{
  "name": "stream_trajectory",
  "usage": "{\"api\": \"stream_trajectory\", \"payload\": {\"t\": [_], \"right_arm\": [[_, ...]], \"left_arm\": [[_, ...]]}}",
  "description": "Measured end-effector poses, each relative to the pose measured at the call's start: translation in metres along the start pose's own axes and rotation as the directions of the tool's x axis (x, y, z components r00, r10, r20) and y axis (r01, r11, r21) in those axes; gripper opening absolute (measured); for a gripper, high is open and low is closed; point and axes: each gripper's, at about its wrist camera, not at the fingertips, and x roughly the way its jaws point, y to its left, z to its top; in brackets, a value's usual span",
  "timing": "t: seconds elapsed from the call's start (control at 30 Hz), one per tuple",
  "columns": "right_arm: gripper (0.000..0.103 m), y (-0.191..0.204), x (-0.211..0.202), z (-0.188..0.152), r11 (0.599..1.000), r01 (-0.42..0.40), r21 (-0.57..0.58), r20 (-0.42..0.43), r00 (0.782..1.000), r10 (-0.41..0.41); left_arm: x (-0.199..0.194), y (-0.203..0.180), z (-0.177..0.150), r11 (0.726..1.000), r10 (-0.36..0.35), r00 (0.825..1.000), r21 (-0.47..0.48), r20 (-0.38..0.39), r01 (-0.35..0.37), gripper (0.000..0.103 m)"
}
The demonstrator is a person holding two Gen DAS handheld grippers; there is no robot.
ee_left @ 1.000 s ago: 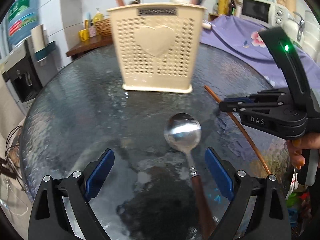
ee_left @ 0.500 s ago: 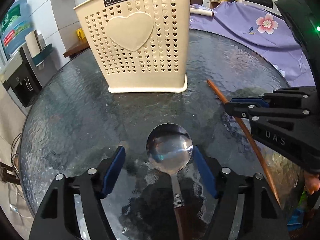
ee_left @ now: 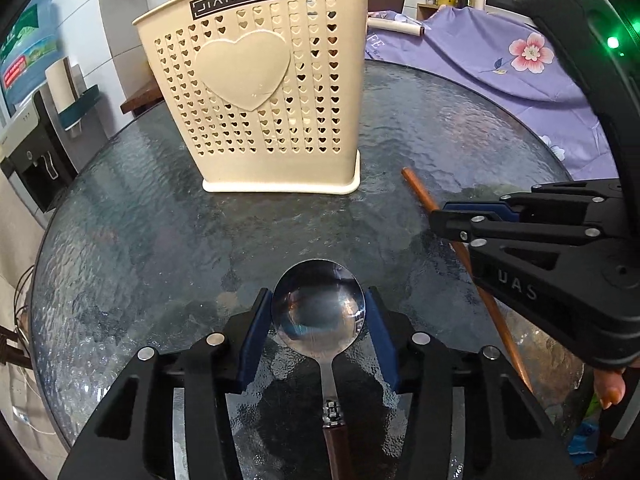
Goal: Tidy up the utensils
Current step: 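Carry the spoon with the left tool while the right tool carries the chopstick above the holder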
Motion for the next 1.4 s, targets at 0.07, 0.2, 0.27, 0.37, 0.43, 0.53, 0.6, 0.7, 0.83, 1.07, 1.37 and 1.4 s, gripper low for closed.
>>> {"api": "stream_trajectory", "payload": {"t": [0.07,0.2,0.27,0.37,0.43,0.53,0.6,0.7,0.83,1.07,1.37,1.4], "right_arm": [[0.010,0.001,0.001,0.002,1.000,0.008,-0.004,0.001,1.000,-0.008],[0.008,-0.008,0.002,0.005,0.998,-0.032,0.059,0.001,0.999,0.032],[0.007,-0.016,0.002,0.005,0.991,-0.084,0.108,0.006,0.996,0.084],[0.007,-0.027,-0.006,0.006,0.975,-0.151,0.165,0.038,0.988,0.147],[0.007,-0.032,-0.017,0.008,0.971,-0.157,0.178,0.076,0.986,0.145],[0.007,-0.033,-0.041,0.011,0.971,-0.173,0.162,0.151,0.977,0.149],[0.007,-0.031,-0.056,0.012,0.971,-0.193,0.144,0.194,0.967,0.163],[0.007,-0.028,-0.082,0.012,0.964,-0.241,0.111,0.266,0.942,0.205],[0.007,-0.022,-0.108,0.005,0.957,-0.282,0.070,0.324,0.914,0.245],[0.007,-0.017,-0.142,0.005,0.949,-0.313,0.031,0.387,0.879,0.277],[0.007,-0.014,-0.160,0.010,0.946,-0.324,0.017,0.433,0.855,0.285],[0.007,-0.016,-0.160,0.011,0.945,-0.326,0.018,0.435,0.854,0.286]], "left_arm": [[-0.004,0.003,0.001,1.000,-0.006,1.000,-0.003,0.015,0.006,0.046],[-0.018,0.010,0.007,0.999,-0.037,0.998,-0.018,0.059,0.038,0.046],[-0.026,0.013,0.010,0.998,-0.053,0.995,-0.023,0.082,0.055,0.046],[-0.043,0.019,0.014,0.995,-0.091,0.988,-0.036,0.122,0.096,0.046],[-0.053,0.023,0.016,0.992,-0.110,0.983,-0.046,0.146,0.117,0.046],[-0.067,0.028,0.018,0.989,-0.124,0.975,-0.055,0.185,0.136,0.046],[-0.078,0.032,0.019,0.986,-0.136,0.968,-0.065,0.211,0.153,0.046],[-0.092,0.037,0.019,0.981,-0.151,0.958,-0.079,0.245,0.175,0.046],[-0.105,0.044,0.019,0.977,-0.156,0.946,-0.095,0.284,0.189,0.046],[-0.118,0.053,0.019,0.967,-0.173,0.930,-0.125,0.324,0.223,0.046],[-0.120,0.057,0.024,0.963,-0.181,0.923,-0.129,0.340,0.237,0.046],[-0.120,0.058,0.025,0.962,-0.183,0.922,-0.130,0.340,0.239,0.046]]}}
